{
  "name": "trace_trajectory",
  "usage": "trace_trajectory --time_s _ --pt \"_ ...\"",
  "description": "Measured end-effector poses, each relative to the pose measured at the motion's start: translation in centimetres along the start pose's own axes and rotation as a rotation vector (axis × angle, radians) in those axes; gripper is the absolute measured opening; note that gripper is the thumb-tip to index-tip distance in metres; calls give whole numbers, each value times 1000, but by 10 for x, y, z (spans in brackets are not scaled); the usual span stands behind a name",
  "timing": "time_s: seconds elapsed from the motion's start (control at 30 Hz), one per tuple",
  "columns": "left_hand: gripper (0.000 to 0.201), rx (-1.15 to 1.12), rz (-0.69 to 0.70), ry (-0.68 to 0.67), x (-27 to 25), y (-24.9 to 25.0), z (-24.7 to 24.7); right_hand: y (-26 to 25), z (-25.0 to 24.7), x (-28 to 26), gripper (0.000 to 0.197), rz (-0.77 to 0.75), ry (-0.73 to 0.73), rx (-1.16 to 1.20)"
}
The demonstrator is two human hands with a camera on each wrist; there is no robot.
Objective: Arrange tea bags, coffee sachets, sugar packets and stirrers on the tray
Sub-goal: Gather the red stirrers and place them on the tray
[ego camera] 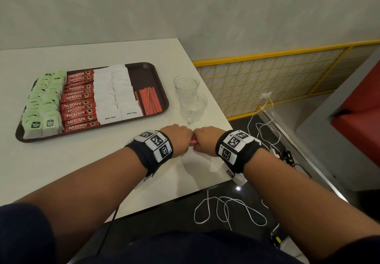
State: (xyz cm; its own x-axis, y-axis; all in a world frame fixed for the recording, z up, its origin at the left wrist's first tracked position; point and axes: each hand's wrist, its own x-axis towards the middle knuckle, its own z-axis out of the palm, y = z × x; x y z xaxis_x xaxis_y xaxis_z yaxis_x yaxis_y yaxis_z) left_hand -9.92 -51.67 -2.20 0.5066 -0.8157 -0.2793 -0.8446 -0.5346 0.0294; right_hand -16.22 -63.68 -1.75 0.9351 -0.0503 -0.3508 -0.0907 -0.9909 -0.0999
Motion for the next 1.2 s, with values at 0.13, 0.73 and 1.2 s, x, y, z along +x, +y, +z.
trace_trajectory --time_s 0.13,0.73,1.2 --pt "13 -72 -2 -73 -10 -9 -10 3 -10 -2 28 -54 -17 52" --pt "18 -1226 56 69 -93 -89 -51 -72 -77 16 36 -344 218 1384" --pt "38 -1595 73 -4 -106 -152 -35 -149 -102 60 46 -418 373 1897"
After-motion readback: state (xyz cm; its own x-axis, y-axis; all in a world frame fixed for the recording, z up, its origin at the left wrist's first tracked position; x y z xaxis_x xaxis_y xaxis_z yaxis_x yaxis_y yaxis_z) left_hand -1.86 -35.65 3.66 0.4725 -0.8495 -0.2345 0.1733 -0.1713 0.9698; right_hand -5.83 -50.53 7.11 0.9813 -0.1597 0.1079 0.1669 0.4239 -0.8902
